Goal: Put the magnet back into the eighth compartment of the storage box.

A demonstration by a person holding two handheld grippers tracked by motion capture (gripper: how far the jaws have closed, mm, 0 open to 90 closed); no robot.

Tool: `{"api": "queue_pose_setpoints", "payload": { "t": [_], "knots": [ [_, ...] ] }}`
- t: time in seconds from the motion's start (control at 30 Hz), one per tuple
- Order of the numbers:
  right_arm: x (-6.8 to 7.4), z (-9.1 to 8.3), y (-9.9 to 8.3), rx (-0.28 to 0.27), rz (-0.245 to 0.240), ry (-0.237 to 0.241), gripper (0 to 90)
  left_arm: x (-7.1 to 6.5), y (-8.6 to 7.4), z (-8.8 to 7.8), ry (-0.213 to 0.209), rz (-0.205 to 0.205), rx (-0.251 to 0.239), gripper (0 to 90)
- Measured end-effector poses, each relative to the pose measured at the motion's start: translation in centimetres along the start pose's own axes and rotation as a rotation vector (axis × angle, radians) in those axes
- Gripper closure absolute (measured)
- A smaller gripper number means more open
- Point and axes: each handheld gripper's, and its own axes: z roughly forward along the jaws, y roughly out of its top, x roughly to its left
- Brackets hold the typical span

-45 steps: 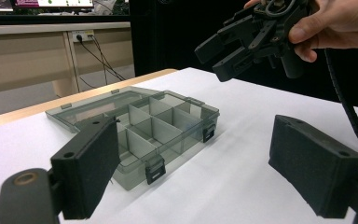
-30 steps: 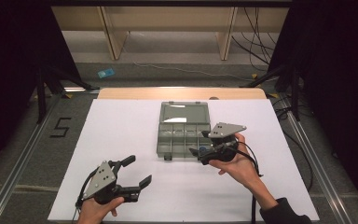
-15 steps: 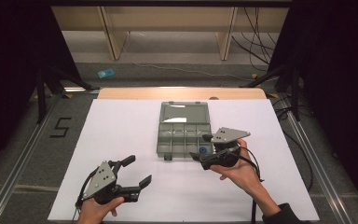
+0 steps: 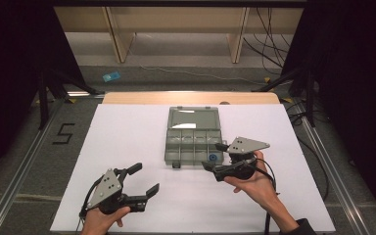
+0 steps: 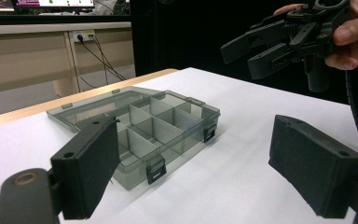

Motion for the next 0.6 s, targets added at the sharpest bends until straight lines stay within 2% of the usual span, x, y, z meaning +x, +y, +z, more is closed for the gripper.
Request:
{"api": "queue_pose_setpoints", "payload": {
  "t": [0.07,0.17,0.2,0.23,0.4,0.6],
  "knots": [
    [0.0,-0.1,-0.1,-0.001,0.01,0.011,23.9,0.0,0.0,0.0,0.0,0.001,0.0,15.9],
    [-0.1,-0.3,-0.3,-0.002,0.013,0.0,23.6,0.0,0.0,0.0,0.0,0.001,0.001,15.9],
    [-0.1,-0.3,-0.3,-0.025,-0.002,-0.011,23.6,0.0,0.0,0.0,0.0,0.0,-0.002,15.9],
    [0.0,-0.4,-0.4,-0.014,0.012,-0.004,23.6,0.0,0.0,0.0,0.0,0.001,-0.002,15.9],
    [-0.1,-0.5,-0.7,-0.016,0.019,0.002,23.5,0.1,0.0,0.0,0.0,0.006,0.0,15.9],
    [0.0,-1.1,-1.1,-0.046,0.028,-0.006,22.6,0.0,0.0,0.0,0.0,0.001,0.0,15.9]
  ]
}}
